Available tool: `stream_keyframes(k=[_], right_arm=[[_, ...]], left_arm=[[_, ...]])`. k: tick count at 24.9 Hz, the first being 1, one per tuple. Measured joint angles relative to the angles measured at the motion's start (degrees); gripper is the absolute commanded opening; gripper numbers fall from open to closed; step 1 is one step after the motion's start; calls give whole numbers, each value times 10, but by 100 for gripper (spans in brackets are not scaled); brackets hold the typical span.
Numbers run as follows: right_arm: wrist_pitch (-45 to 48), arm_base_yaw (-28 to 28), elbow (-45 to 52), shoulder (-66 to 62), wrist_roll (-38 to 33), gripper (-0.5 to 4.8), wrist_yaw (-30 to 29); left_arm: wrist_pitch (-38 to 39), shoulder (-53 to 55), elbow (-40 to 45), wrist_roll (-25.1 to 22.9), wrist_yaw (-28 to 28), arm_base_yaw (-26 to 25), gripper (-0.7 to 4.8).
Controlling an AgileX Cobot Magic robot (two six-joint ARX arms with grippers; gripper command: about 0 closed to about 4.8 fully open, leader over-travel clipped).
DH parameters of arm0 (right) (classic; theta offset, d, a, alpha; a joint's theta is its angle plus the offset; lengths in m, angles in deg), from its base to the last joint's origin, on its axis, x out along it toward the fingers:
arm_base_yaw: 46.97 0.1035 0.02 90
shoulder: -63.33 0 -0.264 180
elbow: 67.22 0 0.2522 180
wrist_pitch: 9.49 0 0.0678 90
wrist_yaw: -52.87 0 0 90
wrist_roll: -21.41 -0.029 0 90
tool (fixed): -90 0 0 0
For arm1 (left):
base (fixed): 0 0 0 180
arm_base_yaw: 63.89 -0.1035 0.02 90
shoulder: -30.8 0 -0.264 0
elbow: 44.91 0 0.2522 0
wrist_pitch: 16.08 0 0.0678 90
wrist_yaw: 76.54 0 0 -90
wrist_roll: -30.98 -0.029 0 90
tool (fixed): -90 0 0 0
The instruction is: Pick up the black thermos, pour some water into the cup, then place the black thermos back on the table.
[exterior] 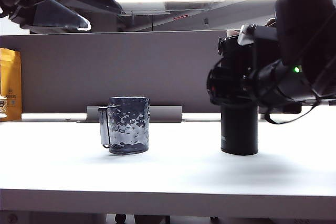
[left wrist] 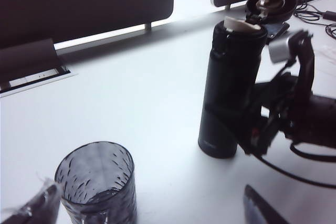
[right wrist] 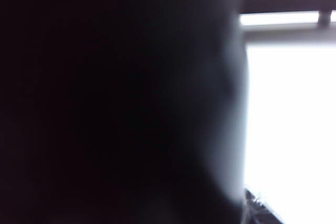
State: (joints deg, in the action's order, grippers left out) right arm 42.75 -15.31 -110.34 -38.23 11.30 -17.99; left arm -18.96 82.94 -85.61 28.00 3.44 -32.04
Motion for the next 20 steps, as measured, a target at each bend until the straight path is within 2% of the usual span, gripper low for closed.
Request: stream_keyframes(k=[9, 10, 11, 13, 14, 15, 20], right_arm=[[5, 0, -17, -1, 29, 479, 2], [-2, 0, -17, -1, 30, 457, 2], [-7, 0, -18, -1, 31, 399, 2], [-16, 0, -17, -1, 33, 350, 3], [-16, -2, -18, -1, 33, 285, 3], [-16, -2, -18, -1, 34, 181, 3], [-16, -5, -18, -1, 46, 174, 2]], left_arm=[[9, 0, 0, 0, 0, 0, 479], [10, 0, 0, 0, 0, 0, 479], [10, 0, 0, 0, 0, 0, 479], [10, 0, 0, 0, 0, 0, 479], [11, 0, 0, 1, 0, 0, 479], [12, 0, 0, 2, -2, 0, 479], [32, 0, 0, 2, -4, 0, 479]])
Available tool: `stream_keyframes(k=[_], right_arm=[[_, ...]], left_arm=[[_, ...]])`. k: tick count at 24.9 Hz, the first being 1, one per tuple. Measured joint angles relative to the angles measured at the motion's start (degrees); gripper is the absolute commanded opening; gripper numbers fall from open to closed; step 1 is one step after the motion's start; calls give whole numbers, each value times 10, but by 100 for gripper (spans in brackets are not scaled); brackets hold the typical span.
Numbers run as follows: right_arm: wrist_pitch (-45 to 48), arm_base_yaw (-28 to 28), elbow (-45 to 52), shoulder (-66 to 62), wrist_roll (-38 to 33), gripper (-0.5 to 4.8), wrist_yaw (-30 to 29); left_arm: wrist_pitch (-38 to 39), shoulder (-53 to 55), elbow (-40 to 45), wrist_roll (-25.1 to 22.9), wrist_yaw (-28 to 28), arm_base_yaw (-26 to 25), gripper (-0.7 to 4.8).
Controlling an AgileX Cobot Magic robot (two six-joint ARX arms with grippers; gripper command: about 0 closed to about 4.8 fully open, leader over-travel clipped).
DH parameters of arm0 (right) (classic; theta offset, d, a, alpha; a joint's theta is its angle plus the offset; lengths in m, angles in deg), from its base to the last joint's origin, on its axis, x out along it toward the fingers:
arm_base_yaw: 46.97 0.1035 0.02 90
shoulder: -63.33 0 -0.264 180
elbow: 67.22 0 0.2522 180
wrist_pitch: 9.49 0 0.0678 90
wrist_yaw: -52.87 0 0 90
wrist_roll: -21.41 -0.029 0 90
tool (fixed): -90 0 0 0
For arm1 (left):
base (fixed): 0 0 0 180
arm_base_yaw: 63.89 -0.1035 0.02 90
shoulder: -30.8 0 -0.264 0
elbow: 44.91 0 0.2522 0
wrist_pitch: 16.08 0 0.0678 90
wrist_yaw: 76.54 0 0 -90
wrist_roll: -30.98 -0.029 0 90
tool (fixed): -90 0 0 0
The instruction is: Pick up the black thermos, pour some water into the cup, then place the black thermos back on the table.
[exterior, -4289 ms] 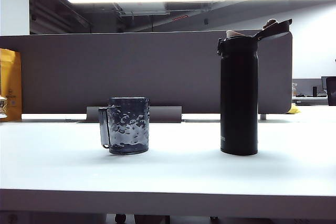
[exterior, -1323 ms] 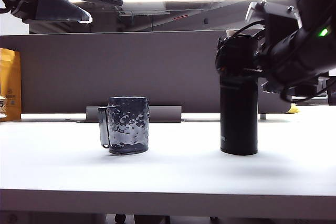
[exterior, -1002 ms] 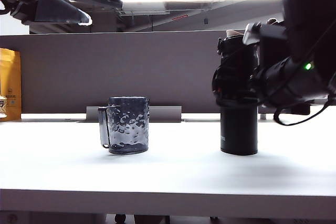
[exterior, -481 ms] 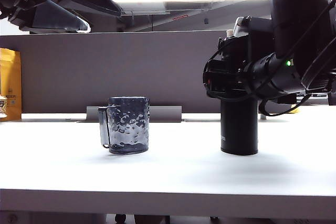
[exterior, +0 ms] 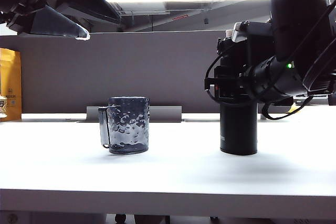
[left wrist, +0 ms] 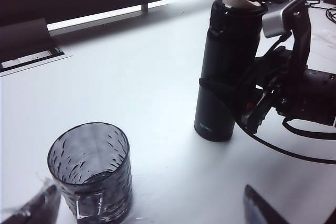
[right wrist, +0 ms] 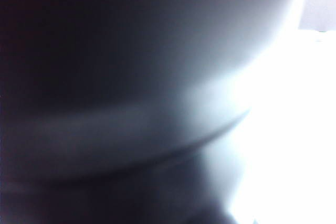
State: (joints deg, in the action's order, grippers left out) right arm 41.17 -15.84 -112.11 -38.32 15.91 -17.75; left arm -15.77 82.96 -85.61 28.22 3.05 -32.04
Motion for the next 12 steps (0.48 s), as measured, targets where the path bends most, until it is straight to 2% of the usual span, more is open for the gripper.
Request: stream_keyframes(k=[1, 8, 10, 12], right_arm=[[0, 0, 0, 0, 0, 142, 0], [-31, 0, -2, 22, 35, 135, -21], [-85, -1, -40, 42, 94, 136, -59], [-149, 0, -121, 55, 154, 135, -102]], left_arm=[[0, 0, 0, 0, 1, 0, 479], [-19, 0, 0, -2, 43, 0, 479], [-8, 0, -11, -2, 43, 0, 479], [45, 0, -47, -8, 44, 0, 479]])
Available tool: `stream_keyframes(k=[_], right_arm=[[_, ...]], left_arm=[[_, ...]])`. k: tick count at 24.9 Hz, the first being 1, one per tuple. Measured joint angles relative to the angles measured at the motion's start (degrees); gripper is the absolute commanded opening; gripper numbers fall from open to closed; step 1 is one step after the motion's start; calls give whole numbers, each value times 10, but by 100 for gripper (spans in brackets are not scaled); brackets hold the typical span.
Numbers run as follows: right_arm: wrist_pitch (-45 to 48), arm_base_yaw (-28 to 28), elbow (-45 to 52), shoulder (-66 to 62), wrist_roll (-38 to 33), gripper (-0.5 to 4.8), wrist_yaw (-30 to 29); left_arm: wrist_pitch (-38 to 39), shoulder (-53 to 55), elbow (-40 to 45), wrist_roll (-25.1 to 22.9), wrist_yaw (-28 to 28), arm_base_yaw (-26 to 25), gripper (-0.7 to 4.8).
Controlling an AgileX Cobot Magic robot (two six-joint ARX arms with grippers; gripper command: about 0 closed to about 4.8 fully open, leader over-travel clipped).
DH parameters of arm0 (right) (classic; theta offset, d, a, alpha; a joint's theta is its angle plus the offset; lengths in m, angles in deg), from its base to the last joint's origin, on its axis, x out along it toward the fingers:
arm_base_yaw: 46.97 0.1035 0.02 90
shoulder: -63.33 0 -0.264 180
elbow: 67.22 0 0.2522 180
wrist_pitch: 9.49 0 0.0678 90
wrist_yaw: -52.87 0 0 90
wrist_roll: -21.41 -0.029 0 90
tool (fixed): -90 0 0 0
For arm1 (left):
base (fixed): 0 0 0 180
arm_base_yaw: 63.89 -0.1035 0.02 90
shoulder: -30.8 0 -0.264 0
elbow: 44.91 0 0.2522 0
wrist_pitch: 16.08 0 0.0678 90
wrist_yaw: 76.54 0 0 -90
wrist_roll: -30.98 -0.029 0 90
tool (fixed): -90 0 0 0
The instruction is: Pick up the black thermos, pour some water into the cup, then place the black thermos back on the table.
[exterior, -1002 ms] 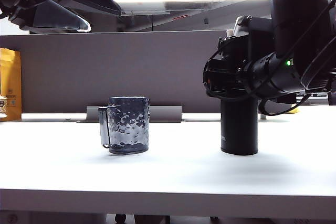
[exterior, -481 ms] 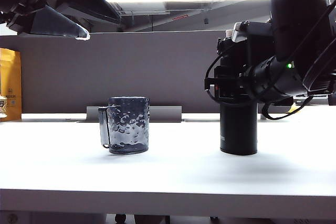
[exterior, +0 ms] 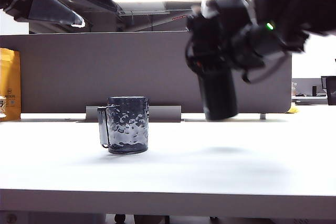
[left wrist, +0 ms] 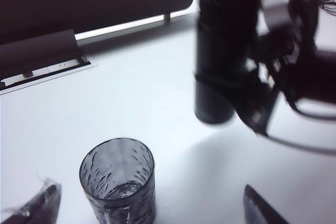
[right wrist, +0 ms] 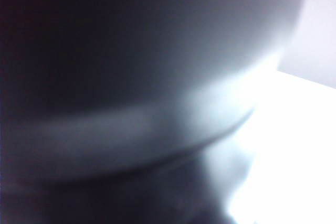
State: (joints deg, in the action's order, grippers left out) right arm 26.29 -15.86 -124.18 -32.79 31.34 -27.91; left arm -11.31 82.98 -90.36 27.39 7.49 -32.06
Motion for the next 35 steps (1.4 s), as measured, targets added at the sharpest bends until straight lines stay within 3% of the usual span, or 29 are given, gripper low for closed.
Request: stream_keyframes(k=[3, 5, 9, 14, 21, 27, 32, 35], right_arm=[[-155, 0, -113, -2, 126, 135, -5], [-209, 0, -162, -12, 231, 135, -5], [-205, 0, -191, -45, 390, 135, -58], [-186, -1, -191, -92, 563, 135, -81], [-145, -1, -191, -121, 695, 134, -132], [-137, -28, -205, -128, 768, 135, -156], [-127, -23, -285, -165, 776, 135, -166], [-136, -23, -284, -171, 821, 135, -167]], left_arm=[[56, 17, -30, -81, 1, 0, 479], [103, 49, -54, -108, 11, 0, 479], [124, 149, -78, -108, 19, -2, 479], [86, 222, -108, -110, 66, -4, 479], [92, 226, -108, -111, 85, -8, 479], [92, 226, -108, -112, 86, -7, 479], [103, 226, -108, -112, 86, -7, 479], [104, 226, -108, -113, 86, -7, 479]])
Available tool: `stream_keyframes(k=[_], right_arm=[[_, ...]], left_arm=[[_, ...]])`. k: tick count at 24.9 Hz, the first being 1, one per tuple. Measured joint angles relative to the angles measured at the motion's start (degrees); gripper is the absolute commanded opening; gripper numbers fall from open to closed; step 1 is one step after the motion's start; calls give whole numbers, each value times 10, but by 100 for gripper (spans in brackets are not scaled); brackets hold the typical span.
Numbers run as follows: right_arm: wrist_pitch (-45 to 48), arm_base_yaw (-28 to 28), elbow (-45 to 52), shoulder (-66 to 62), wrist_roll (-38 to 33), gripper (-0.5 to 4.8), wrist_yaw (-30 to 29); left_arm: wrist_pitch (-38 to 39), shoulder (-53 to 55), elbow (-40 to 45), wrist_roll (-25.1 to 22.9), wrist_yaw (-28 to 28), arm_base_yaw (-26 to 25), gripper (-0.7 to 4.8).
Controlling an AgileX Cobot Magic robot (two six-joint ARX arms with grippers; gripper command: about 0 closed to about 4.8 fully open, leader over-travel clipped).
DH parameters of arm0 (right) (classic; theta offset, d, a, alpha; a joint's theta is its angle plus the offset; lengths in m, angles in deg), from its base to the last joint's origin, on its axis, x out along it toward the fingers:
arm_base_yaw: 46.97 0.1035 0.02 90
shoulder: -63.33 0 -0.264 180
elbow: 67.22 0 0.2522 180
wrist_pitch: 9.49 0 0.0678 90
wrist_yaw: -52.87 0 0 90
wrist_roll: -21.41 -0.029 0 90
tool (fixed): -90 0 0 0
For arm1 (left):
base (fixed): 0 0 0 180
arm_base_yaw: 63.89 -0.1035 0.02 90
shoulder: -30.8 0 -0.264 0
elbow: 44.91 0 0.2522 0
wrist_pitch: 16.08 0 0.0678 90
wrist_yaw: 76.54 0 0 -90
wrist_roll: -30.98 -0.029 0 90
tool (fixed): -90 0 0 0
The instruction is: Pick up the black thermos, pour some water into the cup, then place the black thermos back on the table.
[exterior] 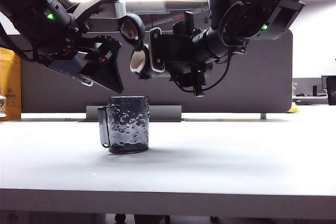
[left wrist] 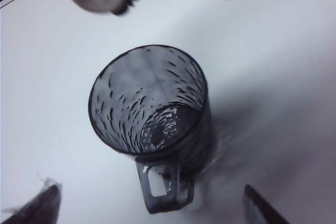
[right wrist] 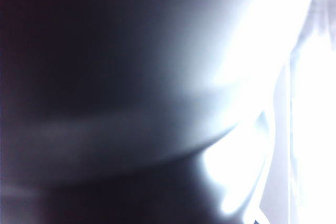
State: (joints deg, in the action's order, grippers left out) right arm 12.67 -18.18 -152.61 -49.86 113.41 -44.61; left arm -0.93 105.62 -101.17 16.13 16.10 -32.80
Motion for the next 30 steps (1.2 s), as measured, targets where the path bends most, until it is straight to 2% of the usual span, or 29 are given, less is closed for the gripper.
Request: stream_keyframes(k=[9, 30], right_arm=[[2, -1, 0, 0, 102, 135, -27], [34, -1, 0, 0, 123, 135, -27]], left_arm=[[0, 0, 0, -24, 15, 0, 479], [0, 0, 0, -25, 15, 0, 479]])
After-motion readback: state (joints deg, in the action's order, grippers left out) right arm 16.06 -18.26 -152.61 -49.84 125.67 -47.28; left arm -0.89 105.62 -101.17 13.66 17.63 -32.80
